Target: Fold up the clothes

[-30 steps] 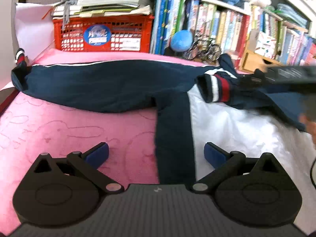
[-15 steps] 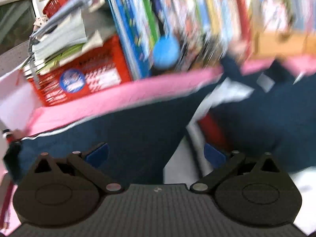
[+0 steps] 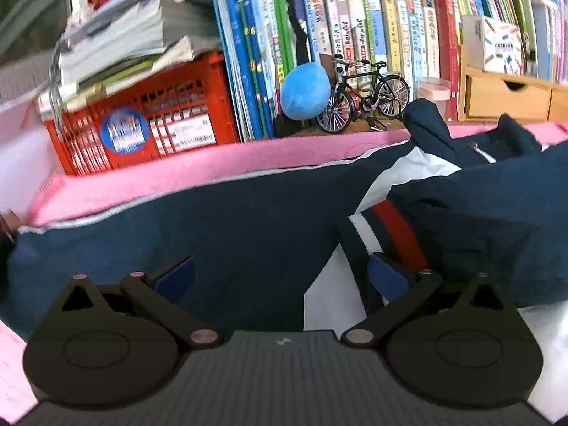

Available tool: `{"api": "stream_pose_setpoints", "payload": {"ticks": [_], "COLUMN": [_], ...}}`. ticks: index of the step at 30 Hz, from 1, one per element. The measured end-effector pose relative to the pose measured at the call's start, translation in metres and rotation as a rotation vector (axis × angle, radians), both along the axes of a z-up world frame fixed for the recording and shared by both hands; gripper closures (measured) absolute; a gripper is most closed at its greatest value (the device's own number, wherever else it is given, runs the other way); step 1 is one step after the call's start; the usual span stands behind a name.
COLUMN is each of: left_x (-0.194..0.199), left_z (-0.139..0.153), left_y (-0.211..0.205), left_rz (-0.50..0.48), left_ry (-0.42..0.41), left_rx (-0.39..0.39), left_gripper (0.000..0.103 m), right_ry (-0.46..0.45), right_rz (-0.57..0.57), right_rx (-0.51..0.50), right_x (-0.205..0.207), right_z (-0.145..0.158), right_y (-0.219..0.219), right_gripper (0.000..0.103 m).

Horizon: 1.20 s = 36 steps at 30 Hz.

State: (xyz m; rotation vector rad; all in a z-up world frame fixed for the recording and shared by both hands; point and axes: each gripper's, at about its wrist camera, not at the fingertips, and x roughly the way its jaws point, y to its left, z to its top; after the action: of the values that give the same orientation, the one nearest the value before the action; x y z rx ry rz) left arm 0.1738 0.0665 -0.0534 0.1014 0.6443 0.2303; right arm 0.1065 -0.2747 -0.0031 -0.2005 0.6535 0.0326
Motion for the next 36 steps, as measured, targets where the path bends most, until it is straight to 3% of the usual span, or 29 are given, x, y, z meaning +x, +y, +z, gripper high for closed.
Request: {"api": "stream_pose_setpoints", "payload": {"ticks": [3,5,7,9,11,12,14,16,17,18,19,21,27,30,33,36], "left_x": [0.000,0.000,0.000,0.000,0.000,0.000,0.000,0.000,0.000,0.000,0.000,0.000,0.000,0.000,0.000,0.000], "left_z": [0.000,0.000,0.000,0.000,-0.001,-0.001,-0.001,-0.001,-0.001,-0.001,-0.001,-0.001,-0.001,-0.001,-0.001,-0.001], "left_y": [0.004,0.004,0.005,0.006,0.008,0.009,0.009,0.009,0.009,0.009,0.009,0.009,0.008,0.009,0.010,0.010], "left_rz": [-0.002,-0.004,-0.006,-0.011,-0.018,-0.022,-0.027,-0.030,-0.032,-0.033,-0.033,-0.033,-0.035,-0.039,-0.047,-0.054], "left_ry": [0.003,0.004,0.005,0.006,0.007,0.007,0.008,0.009,0.009,0.009,0.009,0.009,0.008,0.009,0.009,0.009], "left_rx": [-0.031,-0.034,-0.033,-0.038,-0.043,-0.045,-0.047,-0.046,-0.044,-0.043,-0.043,-0.044,-0.037,-0.038,-0.038,-0.038], "left_gripper": [0.000,0.000,0.000,0.000,0.000,0.000,0.000,0.000,0.000,0.000,0.000,0.000,0.000,0.000,0.000,0.000], "right_ry": [-0.041,-0.066,-0.046,0.000,0.073,0.097,0.068,0.022,0.015,0.016,0.027,0.015,-0.026,0.064,0.108,0.090], "right_rz": [0.213,0.287,0.314,0.305,0.234,0.192,0.070,-0.043,-0.151,-0.261,-0.354,-0.431,0.008,0.221,0.327,0.285], "right_rx": [0.108,0.128,0.163,0.191,0.153,0.115,-0.036,-0.086,-0.087,-0.071,-0.016,0.100,0.167,0.226,0.126,0.106], "right_x": [0.004,0.016,0.037,0.064,0.093,0.105,0.123,0.140,0.149,0.159,0.163,0.159,0.114,0.101,0.086,0.074], "right_z": [0.012,0.014,0.006,-0.007,-0.025,-0.034,-0.051,-0.062,-0.064,-0.065,-0.061,-0.047,-0.032,-0.055,-0.074,-0.081], "right_y": [0.046,0.078,0.097,0.107,0.099,0.094,0.065,0.021,-0.007,-0.033,-0.054,-0.073,0.028,0.087,0.119,0.096], "right_gripper": [0.000,0.000,0.002,0.013,0.024,0.024,0.020,0.011,0.003,0.003,0.004,0.012,0.013,0.013,0.011,0.005]}}
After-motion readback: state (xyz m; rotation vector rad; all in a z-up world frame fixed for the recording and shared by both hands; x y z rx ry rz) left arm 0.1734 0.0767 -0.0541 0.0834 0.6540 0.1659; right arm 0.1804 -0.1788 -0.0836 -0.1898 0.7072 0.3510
